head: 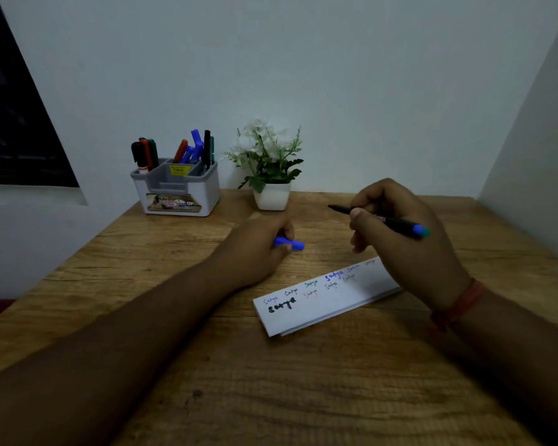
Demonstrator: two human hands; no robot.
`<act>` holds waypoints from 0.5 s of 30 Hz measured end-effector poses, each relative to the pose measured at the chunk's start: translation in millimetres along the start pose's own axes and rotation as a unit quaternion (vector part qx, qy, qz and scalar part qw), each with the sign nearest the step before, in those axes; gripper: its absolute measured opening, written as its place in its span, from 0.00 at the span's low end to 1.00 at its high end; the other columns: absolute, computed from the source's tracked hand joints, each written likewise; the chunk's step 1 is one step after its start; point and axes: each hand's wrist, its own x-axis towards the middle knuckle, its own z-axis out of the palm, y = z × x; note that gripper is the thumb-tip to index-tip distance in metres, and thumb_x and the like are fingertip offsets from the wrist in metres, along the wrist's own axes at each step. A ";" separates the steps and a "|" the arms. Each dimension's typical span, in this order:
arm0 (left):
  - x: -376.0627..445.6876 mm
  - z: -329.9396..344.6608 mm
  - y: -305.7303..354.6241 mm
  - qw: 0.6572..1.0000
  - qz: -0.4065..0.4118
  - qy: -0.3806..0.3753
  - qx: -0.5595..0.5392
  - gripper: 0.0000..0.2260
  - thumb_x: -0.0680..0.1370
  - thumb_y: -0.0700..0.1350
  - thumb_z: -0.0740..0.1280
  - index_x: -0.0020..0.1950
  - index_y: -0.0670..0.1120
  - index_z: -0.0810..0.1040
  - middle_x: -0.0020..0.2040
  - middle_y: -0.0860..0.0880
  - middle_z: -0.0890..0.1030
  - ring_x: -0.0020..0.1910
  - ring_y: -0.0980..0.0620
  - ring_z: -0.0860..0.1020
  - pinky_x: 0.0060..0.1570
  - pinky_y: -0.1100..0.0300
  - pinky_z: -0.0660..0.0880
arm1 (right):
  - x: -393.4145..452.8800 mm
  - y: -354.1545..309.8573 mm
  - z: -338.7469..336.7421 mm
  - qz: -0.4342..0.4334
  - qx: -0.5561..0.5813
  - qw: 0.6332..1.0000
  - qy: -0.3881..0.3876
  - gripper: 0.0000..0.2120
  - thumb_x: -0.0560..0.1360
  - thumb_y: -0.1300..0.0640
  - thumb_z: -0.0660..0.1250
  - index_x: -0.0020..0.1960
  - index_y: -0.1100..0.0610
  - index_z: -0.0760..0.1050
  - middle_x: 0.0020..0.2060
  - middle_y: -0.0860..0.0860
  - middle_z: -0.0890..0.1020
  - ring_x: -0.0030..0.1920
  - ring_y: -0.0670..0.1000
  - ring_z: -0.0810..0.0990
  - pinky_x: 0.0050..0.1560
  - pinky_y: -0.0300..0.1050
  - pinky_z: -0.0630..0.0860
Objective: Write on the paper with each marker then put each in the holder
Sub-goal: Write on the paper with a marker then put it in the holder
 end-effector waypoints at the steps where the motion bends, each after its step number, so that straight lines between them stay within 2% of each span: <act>1: -0.7 0.3 0.5 1.000 0.001 -0.006 0.001 0.06 0.77 0.47 0.70 0.52 0.53 0.76 0.50 0.54 0.78 0.52 0.54 0.73 0.51 0.53 0.73 | -0.2 0.0 0.0 0.007 0.000 1.000 -0.004 0.03 0.80 0.62 0.67 0.48 0.56 0.77 0.37 0.53 0.83 0.34 0.51 0.84 0.37 0.49 0.84; 6: -0.4 -0.5 1.2 1.000 0.003 -0.011 0.023 0.04 0.78 0.52 0.69 0.50 0.54 0.76 0.49 0.55 0.77 0.54 0.52 0.72 0.55 0.48 0.73 | 0.6 1.7 0.9 0.034 0.003 0.999 -0.013 0.03 0.80 0.60 0.66 0.48 0.54 0.77 0.38 0.51 0.83 0.36 0.51 0.85 0.41 0.55 0.85; 8: -0.1 0.5 0.5 0.999 -0.011 -0.009 0.033 0.07 0.79 0.54 0.66 0.54 0.54 0.76 0.54 0.54 0.76 0.59 0.51 0.70 0.61 0.45 0.69 | 1.4 4.6 1.2 0.044 0.016 0.999 -0.006 0.03 0.81 0.60 0.66 0.49 0.55 0.78 0.40 0.52 0.84 0.38 0.52 0.86 0.44 0.55 0.86; 10: -0.1 1.1 0.9 0.999 -0.021 0.006 0.042 0.14 0.80 0.57 0.62 0.62 0.53 0.74 0.64 0.52 0.74 0.68 0.49 0.65 0.71 0.41 0.60 | 2.5 7.7 1.4 0.056 0.039 0.998 0.004 0.05 0.82 0.61 0.65 0.50 0.55 0.79 0.44 0.51 0.85 0.43 0.52 0.87 0.49 0.54 0.86; 13: -0.5 1.7 5.1 0.997 -0.022 0.016 0.072 0.26 0.81 0.63 0.54 0.76 0.55 0.62 0.79 0.52 0.58 0.79 0.49 0.48 0.75 0.38 0.42 | 5.1 10.3 0.9 0.076 0.082 0.994 0.007 0.08 0.82 0.61 0.63 0.51 0.56 0.81 0.47 0.51 0.87 0.51 0.51 0.87 0.58 0.54 0.83; 15: -2.1 2.6 7.8 0.995 -0.014 0.024 0.092 0.32 0.78 0.68 0.48 0.80 0.57 0.52 0.81 0.53 0.46 0.79 0.49 0.38 0.74 0.37 0.37 | 5.8 8.7 -1.3 0.076 0.092 0.993 0.009 0.08 0.78 0.58 0.64 0.50 0.55 0.83 0.49 0.53 0.87 0.53 0.53 0.87 0.61 0.56 0.82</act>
